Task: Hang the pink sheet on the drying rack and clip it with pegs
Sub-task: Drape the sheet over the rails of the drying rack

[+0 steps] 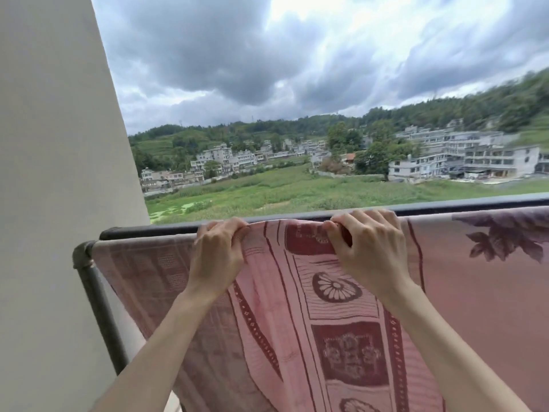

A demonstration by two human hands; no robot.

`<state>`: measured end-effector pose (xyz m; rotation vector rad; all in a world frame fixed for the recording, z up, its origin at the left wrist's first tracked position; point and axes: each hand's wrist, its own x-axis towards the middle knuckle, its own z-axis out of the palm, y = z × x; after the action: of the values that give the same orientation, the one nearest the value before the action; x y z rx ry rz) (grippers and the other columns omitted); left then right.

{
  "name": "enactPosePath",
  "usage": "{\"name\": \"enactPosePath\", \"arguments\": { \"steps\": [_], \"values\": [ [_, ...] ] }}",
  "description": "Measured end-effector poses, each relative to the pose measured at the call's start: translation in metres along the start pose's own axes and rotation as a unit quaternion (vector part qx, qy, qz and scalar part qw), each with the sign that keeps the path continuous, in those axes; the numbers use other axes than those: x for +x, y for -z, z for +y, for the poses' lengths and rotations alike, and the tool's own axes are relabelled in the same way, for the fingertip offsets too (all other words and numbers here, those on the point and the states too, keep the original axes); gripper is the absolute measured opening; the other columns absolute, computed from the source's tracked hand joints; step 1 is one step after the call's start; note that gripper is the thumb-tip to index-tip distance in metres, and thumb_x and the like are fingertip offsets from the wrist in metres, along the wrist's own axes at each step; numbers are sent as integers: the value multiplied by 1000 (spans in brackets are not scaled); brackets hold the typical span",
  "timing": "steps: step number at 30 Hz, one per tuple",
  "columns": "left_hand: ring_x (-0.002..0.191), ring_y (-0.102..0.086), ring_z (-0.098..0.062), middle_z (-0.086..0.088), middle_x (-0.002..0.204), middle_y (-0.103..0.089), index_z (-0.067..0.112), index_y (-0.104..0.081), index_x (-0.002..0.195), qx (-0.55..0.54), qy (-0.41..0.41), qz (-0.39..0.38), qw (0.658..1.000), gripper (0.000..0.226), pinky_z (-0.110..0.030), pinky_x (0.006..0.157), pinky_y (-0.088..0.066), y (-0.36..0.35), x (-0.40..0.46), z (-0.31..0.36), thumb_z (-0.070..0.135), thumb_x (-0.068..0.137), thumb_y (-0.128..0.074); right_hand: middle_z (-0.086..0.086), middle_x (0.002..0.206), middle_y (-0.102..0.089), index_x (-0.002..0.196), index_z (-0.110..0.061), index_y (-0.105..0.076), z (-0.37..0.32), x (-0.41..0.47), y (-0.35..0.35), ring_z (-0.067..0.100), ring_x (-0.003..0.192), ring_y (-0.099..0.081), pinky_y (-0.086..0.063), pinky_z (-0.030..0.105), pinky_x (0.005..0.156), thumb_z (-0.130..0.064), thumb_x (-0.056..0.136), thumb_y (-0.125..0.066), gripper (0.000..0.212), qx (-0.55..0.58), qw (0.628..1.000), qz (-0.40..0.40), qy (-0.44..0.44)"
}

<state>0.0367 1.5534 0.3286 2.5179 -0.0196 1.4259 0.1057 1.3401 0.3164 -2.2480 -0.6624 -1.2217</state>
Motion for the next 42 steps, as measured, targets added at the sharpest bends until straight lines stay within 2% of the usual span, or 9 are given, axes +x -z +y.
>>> {"name": "enactPosePath", "arguments": {
  "steps": [5,10,15,20,28,31,35,38,42],
  "values": [
    [90,-61,-25,-1,87,-68,11,-68,94,-51,27,-10,998,12,-42,87,-48,11,0,-21,15,88,-58,2,96,-72,97,-15,-69,-25,-2,-1,25,93,-63,-27,46,101,-42,90,-48,35,-12,1000,-9,-28],
    [101,-57,-8,21,98,-59,22,-66,105,-108,-7,-24,994,18,-44,98,-44,29,-7,-43,22,89,-57,-2,107,-67,110,-20,-63,-85,-7,-26,21,104,-61,-29,55,105,-39,84,-58,33,23,996,-63,50],
    [117,-52,-19,3,116,-63,21,-62,115,0,59,17,998,29,-50,109,-26,62,-21,-98,15,87,-60,0,113,-65,119,-18,-60,-137,3,-56,23,105,-58,-29,45,100,-40,88,-52,40,54,992,-86,77],
    [136,-31,-18,6,134,-54,31,-54,126,92,126,-71,985,35,-46,111,-8,93,-14,-162,33,91,-53,-4,113,-65,113,-24,-63,-170,14,-74,21,108,-55,-19,43,98,-44,92,-48,33,65,991,-101,62],
    [109,-53,-11,9,111,-63,24,-63,116,-35,23,-117,992,33,-34,101,-35,112,-1,-222,23,83,-65,-12,120,-62,126,-33,-55,-230,23,-99,14,117,-50,-6,50,111,-55,91,-40,44,43,988,-128,79],
    [92,-57,1,11,97,-65,22,-70,104,-106,27,-92,990,25,-16,84,-45,120,3,-243,16,79,-69,-10,117,-64,123,-30,-58,-261,25,-116,17,110,-56,-24,47,105,-49,89,-49,40,63,983,-130,113],
    [80,-64,-2,7,84,-70,19,-75,89,-156,25,-42,987,14,-9,70,-47,117,9,-251,11,79,-69,-8,94,-74,98,-22,-74,-279,27,-128,19,82,-68,-48,39,77,-36,83,-59,25,98,989,-51,100],
    [71,-67,-14,1,79,-71,13,-74,89,-176,57,-38,982,10,-21,66,-53,119,15,-252,11,83,-66,-6,92,-75,92,-20,-76,-284,32,-127,20,84,-68,-46,37,78,-28,84,-63,18,124,987,-48,92],
    [64,-59,13,11,73,-66,8,-73,89,-180,29,8,983,10,1,59,-40,136,36,-256,6,82,-66,-4,94,-74,93,-19,-75,-301,51,-123,19,88,-66,-42,36,85,-25,87,-62,16,147,985,-39,83]
  ]
}}
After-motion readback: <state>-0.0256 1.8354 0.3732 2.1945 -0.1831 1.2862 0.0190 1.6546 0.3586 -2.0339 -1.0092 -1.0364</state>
